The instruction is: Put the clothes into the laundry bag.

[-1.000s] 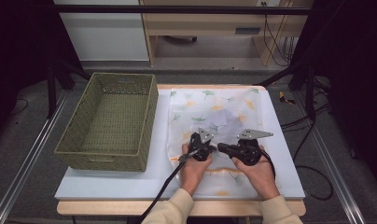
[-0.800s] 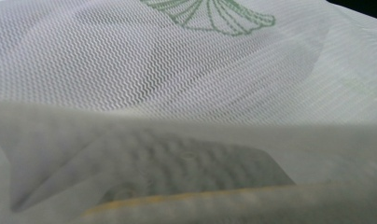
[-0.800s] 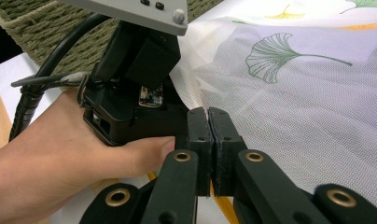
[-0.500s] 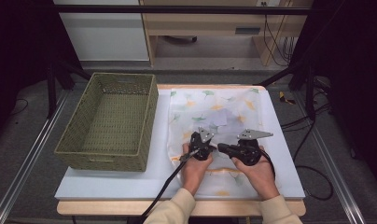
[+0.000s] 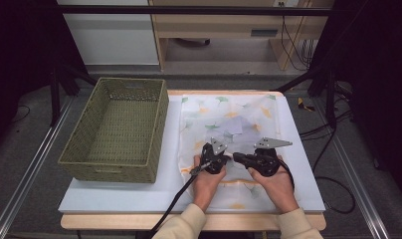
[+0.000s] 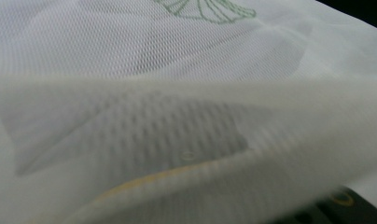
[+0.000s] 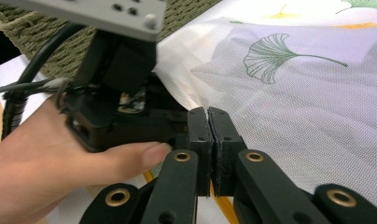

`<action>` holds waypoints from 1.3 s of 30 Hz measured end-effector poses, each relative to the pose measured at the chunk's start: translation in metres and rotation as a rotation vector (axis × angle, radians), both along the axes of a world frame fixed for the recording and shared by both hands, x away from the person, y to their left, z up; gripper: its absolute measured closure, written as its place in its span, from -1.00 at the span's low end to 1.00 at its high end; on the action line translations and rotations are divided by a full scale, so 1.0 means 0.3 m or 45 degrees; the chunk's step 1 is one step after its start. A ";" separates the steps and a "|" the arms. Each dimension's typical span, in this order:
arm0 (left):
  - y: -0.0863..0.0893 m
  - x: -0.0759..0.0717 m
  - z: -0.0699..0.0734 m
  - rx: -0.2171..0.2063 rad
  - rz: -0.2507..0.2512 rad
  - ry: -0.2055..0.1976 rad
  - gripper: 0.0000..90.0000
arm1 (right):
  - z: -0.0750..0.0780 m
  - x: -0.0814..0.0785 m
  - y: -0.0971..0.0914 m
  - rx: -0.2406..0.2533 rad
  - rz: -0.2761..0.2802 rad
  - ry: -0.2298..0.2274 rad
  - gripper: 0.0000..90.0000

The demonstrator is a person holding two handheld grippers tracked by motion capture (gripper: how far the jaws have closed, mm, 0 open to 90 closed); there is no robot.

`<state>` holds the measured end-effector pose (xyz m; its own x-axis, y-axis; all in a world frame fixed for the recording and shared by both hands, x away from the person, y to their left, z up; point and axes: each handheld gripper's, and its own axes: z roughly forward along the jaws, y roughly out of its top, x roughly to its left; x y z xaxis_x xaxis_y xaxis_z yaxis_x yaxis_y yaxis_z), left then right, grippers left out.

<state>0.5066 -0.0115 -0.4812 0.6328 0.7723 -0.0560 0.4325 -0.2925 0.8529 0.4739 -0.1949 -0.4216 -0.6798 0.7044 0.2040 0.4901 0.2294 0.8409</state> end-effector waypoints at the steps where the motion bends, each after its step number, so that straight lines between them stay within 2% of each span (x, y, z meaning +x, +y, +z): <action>1: 0.004 -0.008 0.003 -0.002 -0.006 0.000 1.00 | 0.001 0.000 0.000 -0.002 0.000 -0.001 0.97; 9: 0.018 -0.060 0.031 -0.048 -0.037 -0.017 1.00 | 0.003 -0.003 -0.001 -0.003 -0.002 -0.007 0.97; 13: 0.023 -0.084 0.040 -0.039 -0.059 -0.020 1.00 | 0.005 -0.005 0.000 0.000 -0.006 -0.004 0.97; 21: 0.037 -0.114 0.052 -0.055 -0.072 -0.025 1.00 | 0.009 -0.006 -0.002 -0.001 -0.003 -0.012 0.97; 28: 0.074 -0.154 0.061 -0.055 -0.083 -0.029 1.00 | 0.008 -0.005 -0.004 -0.006 -0.007 -0.012 0.97; 32: 0.103 -0.188 0.080 -0.047 -0.085 -0.041 1.00 | 0.009 -0.006 -0.004 -0.004 -0.005 -0.015 0.97; 34: 0.119 -0.211 0.092 -0.065 -0.091 -0.043 1.00 | 0.007 -0.006 -0.006 -0.010 -0.005 -0.011 0.97; 37: 0.156 -0.257 0.117 -0.080 -0.100 -0.050 1.00 | 0.004 -0.007 -0.004 -0.011 -0.003 -0.010 0.97; 39: 0.179 -0.284 0.135 -0.071 -0.107 -0.068 1.00 | 0.002 -0.009 0.000 -0.020 -0.002 -0.006 0.97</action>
